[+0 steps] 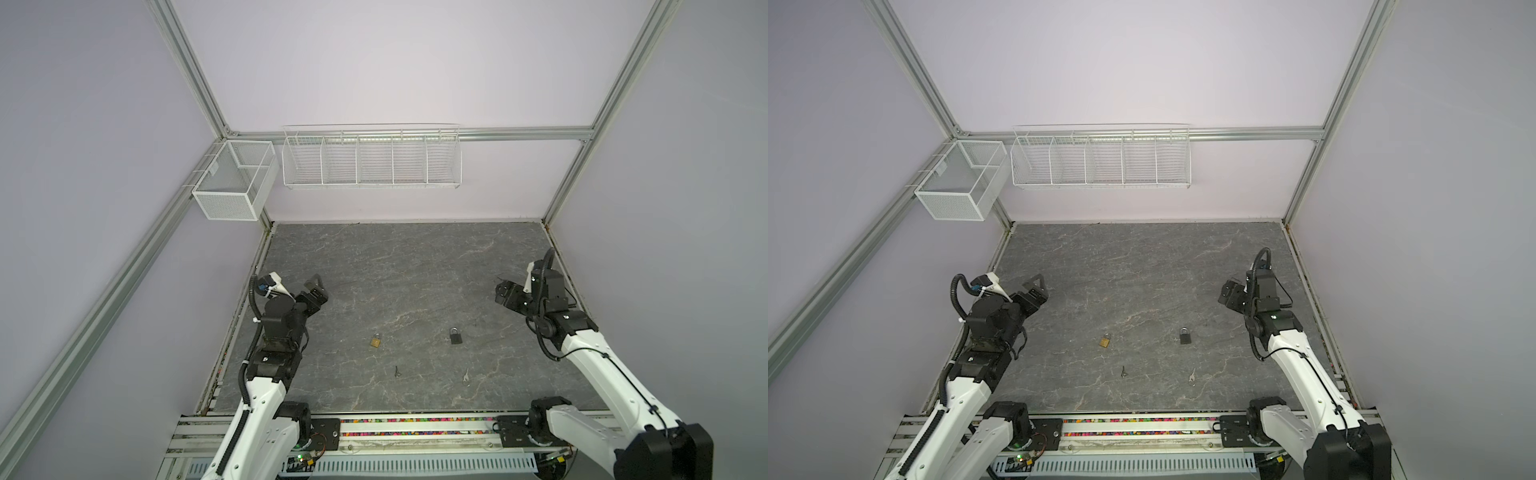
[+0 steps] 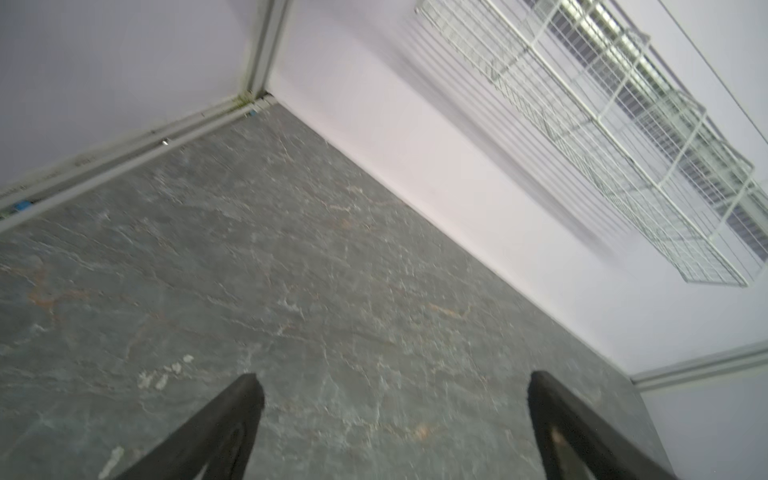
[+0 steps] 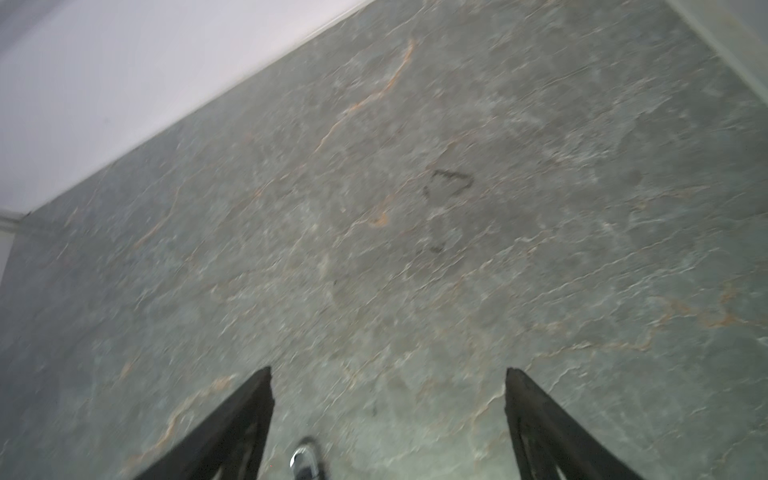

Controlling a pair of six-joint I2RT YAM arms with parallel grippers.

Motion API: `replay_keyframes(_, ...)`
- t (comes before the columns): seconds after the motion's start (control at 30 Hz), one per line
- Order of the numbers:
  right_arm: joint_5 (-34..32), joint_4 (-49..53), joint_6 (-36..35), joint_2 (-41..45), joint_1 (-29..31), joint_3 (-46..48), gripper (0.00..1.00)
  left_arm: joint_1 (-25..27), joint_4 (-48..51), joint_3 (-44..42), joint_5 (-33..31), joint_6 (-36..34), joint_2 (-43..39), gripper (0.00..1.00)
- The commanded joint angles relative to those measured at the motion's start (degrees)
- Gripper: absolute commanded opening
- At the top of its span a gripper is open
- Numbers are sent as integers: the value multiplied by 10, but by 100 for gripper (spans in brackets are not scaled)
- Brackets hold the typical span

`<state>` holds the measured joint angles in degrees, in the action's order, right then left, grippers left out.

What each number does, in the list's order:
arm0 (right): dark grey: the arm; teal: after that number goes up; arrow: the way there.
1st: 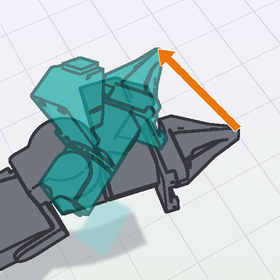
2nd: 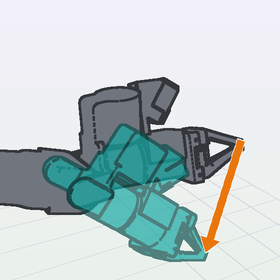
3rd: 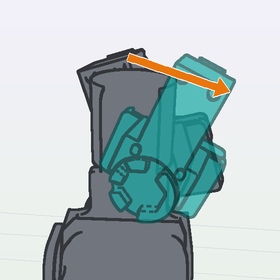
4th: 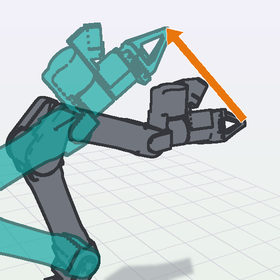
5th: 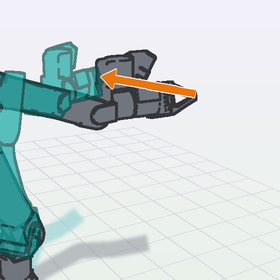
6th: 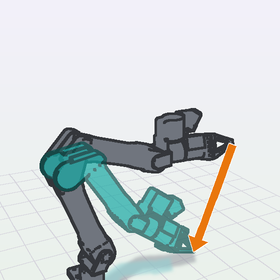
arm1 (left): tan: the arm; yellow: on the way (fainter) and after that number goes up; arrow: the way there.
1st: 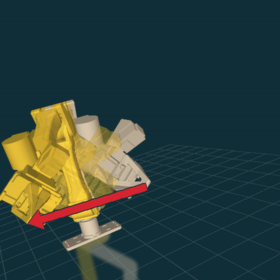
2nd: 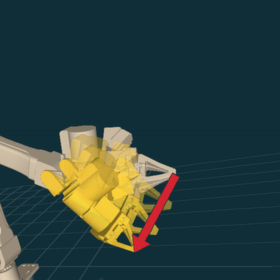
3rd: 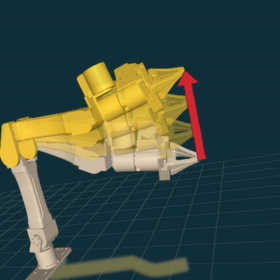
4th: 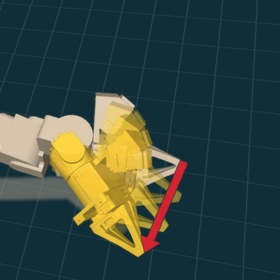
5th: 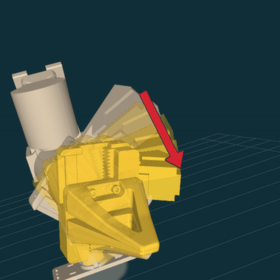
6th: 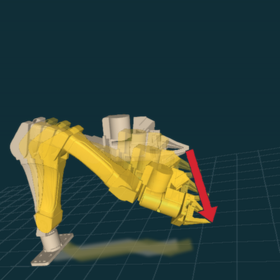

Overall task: Unlock with the key
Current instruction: 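Reach the right gripper across toward the silver key while the left arm rises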

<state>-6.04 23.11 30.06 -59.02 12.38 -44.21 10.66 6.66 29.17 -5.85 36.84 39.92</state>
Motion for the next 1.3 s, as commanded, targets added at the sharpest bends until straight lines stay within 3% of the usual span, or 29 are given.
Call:
replay_keyframes(0.0,-16,111,37,10,75,-35,88,40,129,30,13,27,-27,99)
replay_keyframes(0.3,-92,171,72,-75,359,-93,97,140,277,8,25,92,-93,98)
replay_keyframes(0.4,-86,156,31,-134,431,-115,99,185,295,7,14,114,-91,98)
replay_keyframes(0.53,-50,140,-55,-216,493,-150,91,246,300,7,-4,145,-74,97)
replay_keyframes(0.67,8,115,-136,-260,515,-163,87,282,290,-3,-10,169,-56,97)
replay_keyframes(0.83,60,108,-223,-307,519,-184,81,284,289,-20,-4,189,-53,97)
replay_keyframes(1.0,109,89,-273,-347,520,-198,77,284,315,-20,-13,186,-65,97)
replay_keyframes(1.27,128,89,-329,-420,532,-233,59,284,377,4,-39,186,-87,99)
